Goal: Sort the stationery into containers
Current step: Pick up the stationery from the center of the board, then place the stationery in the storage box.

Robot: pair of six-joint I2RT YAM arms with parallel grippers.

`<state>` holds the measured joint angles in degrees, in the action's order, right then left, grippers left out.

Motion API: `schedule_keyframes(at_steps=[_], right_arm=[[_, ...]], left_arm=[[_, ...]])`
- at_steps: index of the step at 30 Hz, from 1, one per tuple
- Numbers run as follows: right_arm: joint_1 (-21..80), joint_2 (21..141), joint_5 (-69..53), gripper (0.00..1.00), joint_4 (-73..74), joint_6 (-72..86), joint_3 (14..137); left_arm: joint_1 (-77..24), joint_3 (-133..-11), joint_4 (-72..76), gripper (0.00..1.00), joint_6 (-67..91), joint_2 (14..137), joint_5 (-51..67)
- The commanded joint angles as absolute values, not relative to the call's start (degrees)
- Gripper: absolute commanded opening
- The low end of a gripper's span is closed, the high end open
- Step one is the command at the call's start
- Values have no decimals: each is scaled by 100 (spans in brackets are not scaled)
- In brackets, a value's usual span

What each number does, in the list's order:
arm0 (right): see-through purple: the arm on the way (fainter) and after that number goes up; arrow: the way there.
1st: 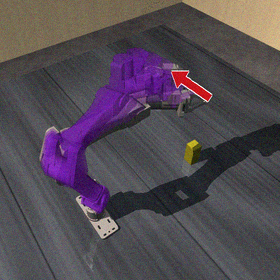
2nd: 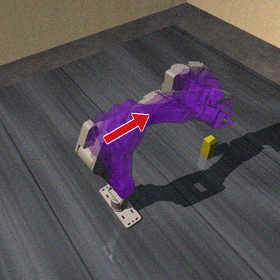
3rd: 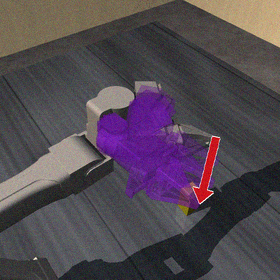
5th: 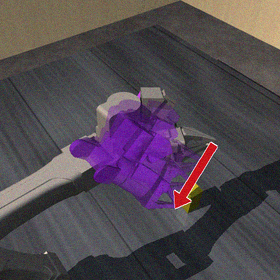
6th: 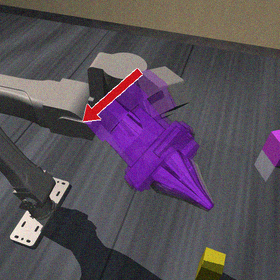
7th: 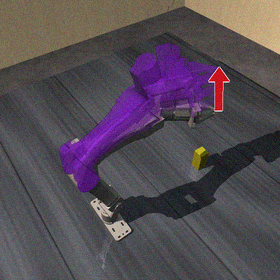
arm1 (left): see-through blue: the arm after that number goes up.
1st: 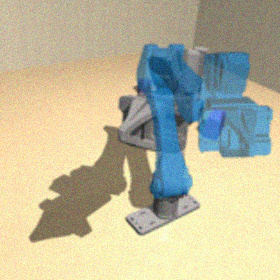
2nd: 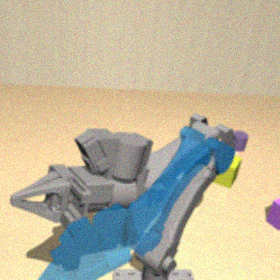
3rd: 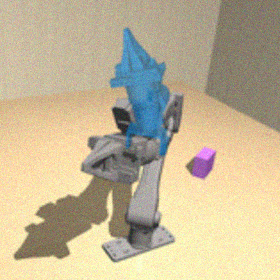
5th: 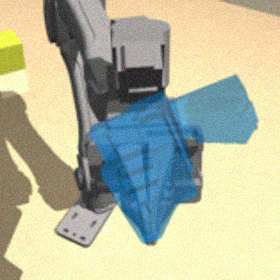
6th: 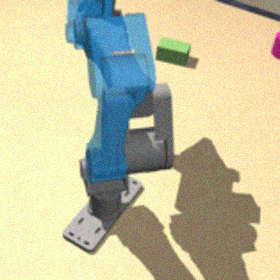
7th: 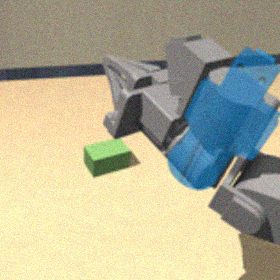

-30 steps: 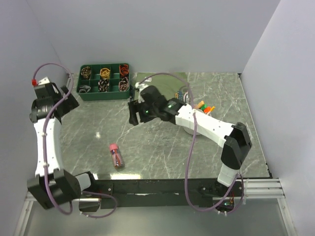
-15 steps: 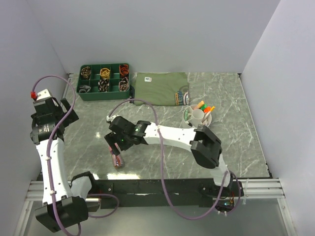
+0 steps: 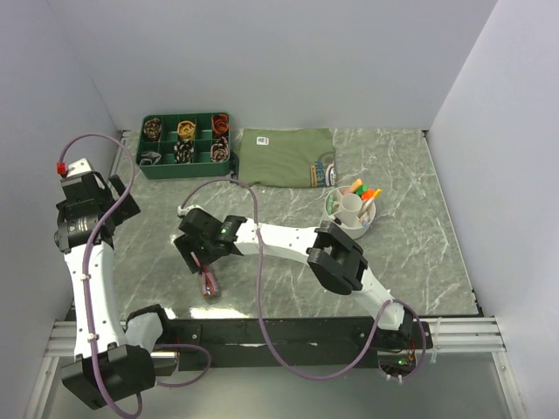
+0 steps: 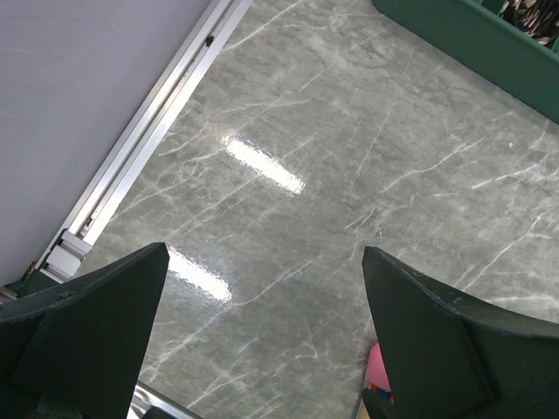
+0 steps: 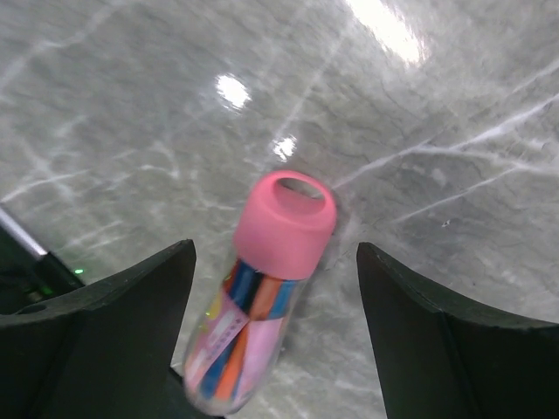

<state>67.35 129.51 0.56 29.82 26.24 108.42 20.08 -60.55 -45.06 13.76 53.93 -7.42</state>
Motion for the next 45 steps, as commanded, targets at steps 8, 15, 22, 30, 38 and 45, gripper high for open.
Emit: schedule_keyframes(at_steps=[8, 15, 22, 30, 38, 45], right_arm=[[6802, 13306, 395, 77, 3068, 2690, 10941], [7110, 13403, 790, 59, 2927, 2409, 10899], [7137, 12982, 1511, 19, 2743, 1865, 10363], [5697, 10927, -101, 0, 2672, 1073, 10555], [3422, 8144, -1020, 0, 271, 475, 7874], [2892, 6268, -739, 0, -1274, -208, 5636]], left_arm=[[2092, -6144, -4377, 99, 1318, 5388, -861], [2066, -6082, -4403, 99, 1415, 5440, -677], [1977, -6012, -4325, 99, 1564, 5537, -282], [1942, -6572, -4157, 100, 1820, 6134, 1166], [687, -6995, -4026, 99, 537, 7065, 1177], [-139, -7637, -3859, 100, 308, 8058, 1257]])
